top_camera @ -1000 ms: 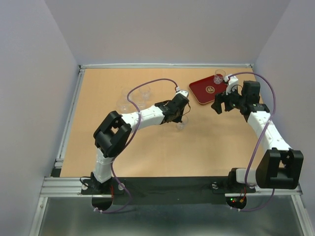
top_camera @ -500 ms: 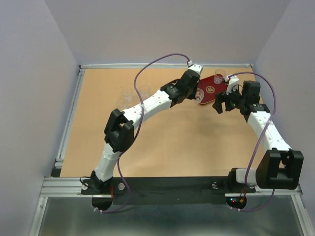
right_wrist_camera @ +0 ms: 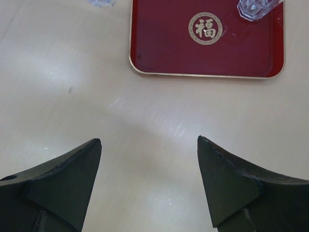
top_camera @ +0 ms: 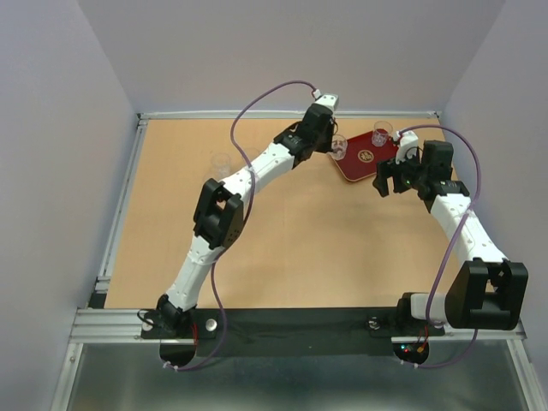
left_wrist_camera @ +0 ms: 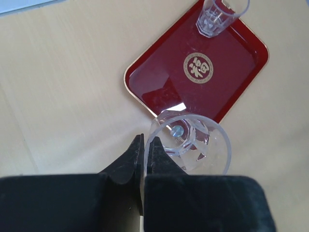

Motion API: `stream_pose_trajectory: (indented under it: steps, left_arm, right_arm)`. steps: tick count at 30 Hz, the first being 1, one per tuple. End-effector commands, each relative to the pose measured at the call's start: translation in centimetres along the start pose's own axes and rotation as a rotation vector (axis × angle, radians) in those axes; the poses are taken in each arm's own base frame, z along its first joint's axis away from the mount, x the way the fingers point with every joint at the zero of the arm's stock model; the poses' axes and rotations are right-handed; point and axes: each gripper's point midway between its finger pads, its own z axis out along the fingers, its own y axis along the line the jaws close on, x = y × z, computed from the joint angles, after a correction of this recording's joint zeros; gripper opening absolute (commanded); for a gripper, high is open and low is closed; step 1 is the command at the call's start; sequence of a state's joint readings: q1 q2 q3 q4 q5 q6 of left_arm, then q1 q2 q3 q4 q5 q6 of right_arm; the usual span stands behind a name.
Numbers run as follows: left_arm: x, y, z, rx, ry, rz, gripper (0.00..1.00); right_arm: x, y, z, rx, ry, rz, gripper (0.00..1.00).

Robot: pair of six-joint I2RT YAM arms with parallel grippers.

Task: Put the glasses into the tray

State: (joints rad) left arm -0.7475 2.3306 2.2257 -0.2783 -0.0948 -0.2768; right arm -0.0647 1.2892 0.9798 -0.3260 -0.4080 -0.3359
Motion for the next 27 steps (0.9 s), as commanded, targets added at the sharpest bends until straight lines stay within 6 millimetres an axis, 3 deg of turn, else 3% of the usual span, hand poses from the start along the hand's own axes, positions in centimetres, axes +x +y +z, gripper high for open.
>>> stream_pose_trajectory:
  steps: [1, 4, 9, 14, 23, 27]
  left_arm:
    - [-6.8, -2.2, -0.9, 0.134, -0.193, -0.067, 0.0]
    - [-7.2, -2.3, 0.3, 0.175, -0.222, -0.097, 0.0]
    - [-5.9, -1.8, 2.5, 0.188, -0.211, -0.141, 0.0]
    - [-6.7, -1.7, 3.5, 0.202, -0.269, -0.185, 0.0]
    - [-6.3, 0.7, 5.7, 0.144, -0.301, -0.27, 0.0]
    - [-5.1, 1.8, 7.2, 0.141, -0.285, -0.32, 0.0]
  right_arm:
    - [-0.9, -0.7, 0.0, 0.035, -0.041, -0.011, 0.85]
    - [-0.6, -0.8, 0.1, 0.041, -0.035, -0.014, 0.85]
    - [-0.6, -0.9, 0.1, 0.045, -0.037, -0.021, 0.85]
    - [-0.5, -0.7, 0.2, 0.037, -0.038, -0.019, 0.85]
    - [-0.5, -0.7, 0.2, 0.033, -0.039, -0.019, 0.85]
    - [-0.5, -0.7, 0.2, 0.036, -0.038, -0.019, 0.85]
